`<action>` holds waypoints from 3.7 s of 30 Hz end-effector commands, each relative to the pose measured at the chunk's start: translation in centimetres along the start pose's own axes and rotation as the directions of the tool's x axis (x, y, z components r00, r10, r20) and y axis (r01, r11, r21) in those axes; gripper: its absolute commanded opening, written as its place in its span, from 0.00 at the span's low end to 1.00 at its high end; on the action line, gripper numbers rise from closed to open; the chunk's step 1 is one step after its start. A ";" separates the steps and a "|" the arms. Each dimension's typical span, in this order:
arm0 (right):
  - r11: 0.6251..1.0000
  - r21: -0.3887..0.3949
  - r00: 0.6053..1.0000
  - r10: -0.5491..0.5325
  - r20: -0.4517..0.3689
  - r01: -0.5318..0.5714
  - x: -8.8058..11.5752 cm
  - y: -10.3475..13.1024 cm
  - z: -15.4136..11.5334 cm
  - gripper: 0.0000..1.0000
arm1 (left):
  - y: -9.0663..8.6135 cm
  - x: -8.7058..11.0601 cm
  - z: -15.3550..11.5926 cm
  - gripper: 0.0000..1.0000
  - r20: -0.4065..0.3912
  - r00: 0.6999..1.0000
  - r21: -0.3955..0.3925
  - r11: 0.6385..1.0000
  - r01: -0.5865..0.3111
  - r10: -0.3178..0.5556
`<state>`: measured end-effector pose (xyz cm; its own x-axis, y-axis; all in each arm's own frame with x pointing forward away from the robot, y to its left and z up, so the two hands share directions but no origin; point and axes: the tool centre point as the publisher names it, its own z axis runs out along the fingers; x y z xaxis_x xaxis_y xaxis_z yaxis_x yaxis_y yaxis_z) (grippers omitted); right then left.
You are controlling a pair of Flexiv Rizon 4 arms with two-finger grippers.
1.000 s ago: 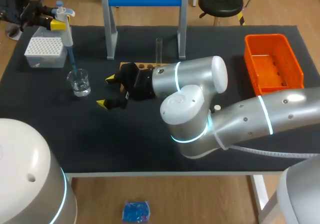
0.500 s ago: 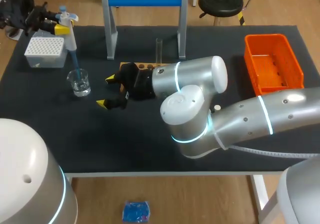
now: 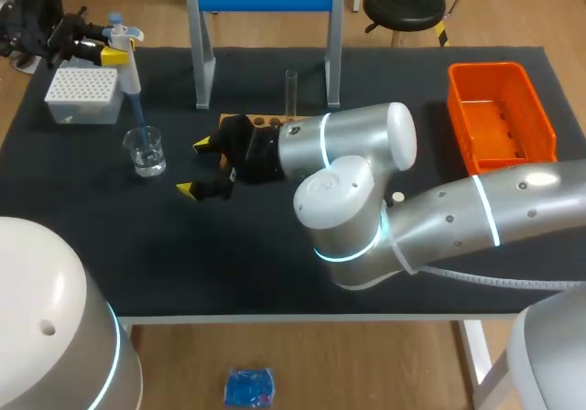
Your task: Invert the test tube, pick up the pipette, mount the tip to pipette, aspirate from beaker and dispense into the tube, eject the tip, return the pipette, and cap with the stopper.
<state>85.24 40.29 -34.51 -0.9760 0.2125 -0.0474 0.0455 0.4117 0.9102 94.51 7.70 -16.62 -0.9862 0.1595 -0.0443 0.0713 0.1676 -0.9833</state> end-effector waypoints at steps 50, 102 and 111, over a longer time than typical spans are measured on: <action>1.000 0.004 1.000 0.000 0.000 0.000 0.0 0.1 0.1 1.00 | 2.0 -0.1 -0.3 0.00 0.016 0.999 0.026 0.999 0.028 -0.029; 0.993 -0.007 0.989 -0.116 0.093 0.117 -0.5 9.6 -9.9 1.00 | 2.0 -0.1 -0.3 0.00 0.016 0.999 0.026 0.999 0.028 -0.029; 0.985 -0.024 0.985 -0.172 0.008 0.172 -2.2 12.9 -13.3 1.00 | 2.0 -0.1 -0.3 0.00 0.016 0.999 0.026 0.999 0.028 -0.029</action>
<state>85.41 36.44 -19.49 -0.9075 0.3135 -0.2794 -0.1580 0.3616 0.9189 94.67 8.14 -18.47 -0.9909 0.1335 -0.0182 0.0381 0.1479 -0.9883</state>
